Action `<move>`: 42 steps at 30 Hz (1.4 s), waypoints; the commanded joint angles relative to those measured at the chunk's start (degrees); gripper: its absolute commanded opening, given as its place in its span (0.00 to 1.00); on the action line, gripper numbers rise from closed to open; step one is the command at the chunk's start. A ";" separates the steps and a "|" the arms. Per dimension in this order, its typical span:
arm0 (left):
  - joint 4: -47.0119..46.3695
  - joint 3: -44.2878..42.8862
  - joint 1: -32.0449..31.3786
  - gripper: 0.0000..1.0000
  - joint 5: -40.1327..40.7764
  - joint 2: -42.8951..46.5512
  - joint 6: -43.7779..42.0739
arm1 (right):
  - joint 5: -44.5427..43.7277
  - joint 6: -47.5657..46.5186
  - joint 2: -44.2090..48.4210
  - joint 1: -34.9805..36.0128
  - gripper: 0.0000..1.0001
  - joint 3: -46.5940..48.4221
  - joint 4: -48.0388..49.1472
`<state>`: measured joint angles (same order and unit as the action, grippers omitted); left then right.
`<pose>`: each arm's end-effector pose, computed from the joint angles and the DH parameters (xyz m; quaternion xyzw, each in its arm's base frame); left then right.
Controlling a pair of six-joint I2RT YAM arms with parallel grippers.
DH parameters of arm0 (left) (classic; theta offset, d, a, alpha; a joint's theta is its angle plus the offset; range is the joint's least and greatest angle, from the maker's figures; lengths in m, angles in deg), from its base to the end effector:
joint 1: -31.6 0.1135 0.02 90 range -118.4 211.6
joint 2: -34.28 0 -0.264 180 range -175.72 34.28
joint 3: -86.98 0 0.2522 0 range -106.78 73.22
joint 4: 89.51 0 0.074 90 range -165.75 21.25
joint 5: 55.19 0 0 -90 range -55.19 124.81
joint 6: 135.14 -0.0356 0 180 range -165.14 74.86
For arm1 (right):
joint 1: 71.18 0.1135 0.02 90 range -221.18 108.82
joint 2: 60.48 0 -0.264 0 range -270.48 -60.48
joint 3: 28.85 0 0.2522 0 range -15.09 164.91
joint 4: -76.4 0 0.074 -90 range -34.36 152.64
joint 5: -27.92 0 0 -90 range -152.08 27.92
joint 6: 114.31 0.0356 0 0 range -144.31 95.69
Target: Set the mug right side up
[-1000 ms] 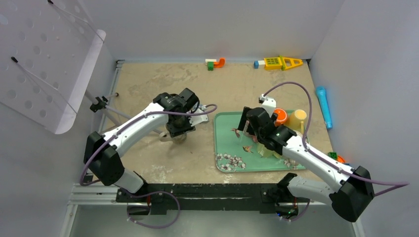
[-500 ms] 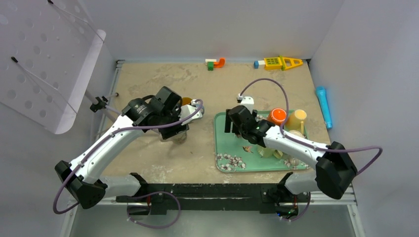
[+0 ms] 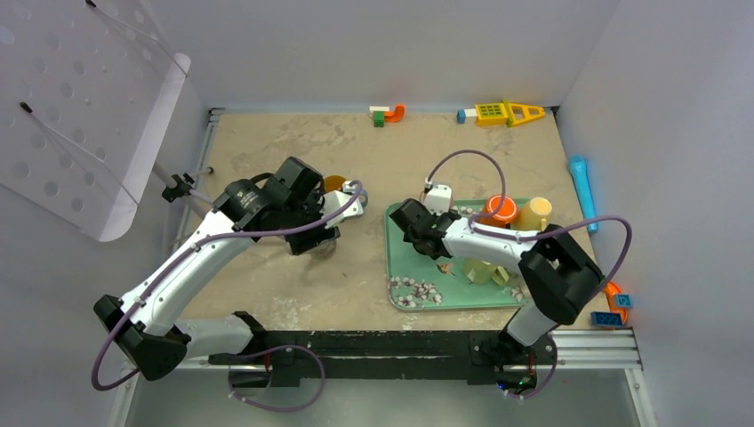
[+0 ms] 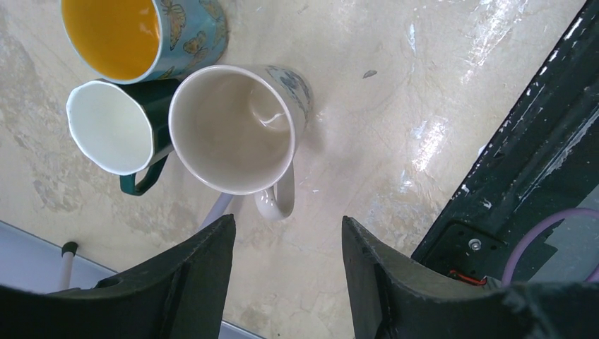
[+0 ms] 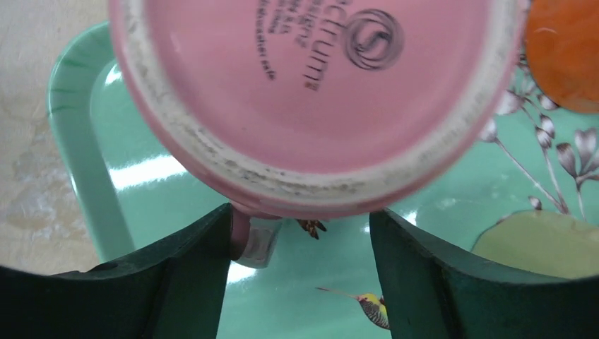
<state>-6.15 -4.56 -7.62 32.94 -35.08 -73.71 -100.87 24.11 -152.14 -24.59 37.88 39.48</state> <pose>0.1645 -0.1358 0.3598 0.5434 0.8016 -0.0388 0.2463 0.2254 0.2058 0.1814 0.0954 0.9135 -0.0485 0.3925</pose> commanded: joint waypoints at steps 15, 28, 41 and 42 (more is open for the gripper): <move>0.89 -2.26 0.23 0.61 -4.28 5.28 -0.10 | -6.75 4.74 1.39 -4.47 0.46 -1.99 6.51; 1.76 -4.99 0.28 0.63 -7.87 6.94 1.21 | -1.10 -8.72 9.59 -4.43 0.00 -6.81 16.29; -8.30 -9.66 2.03 0.76 -18.97 11.41 13.50 | 17.15 -23.44 45.82 -0.90 0.00 -13.14 34.37; -10.26 -9.74 2.43 0.78 -20.93 12.04 15.00 | 19.60 -24.53 47.44 -0.77 0.00 -12.11 35.16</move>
<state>-7.70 -11.97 -6.51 19.81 -25.97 -66.54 -87.56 5.38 -110.74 -25.46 23.02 61.40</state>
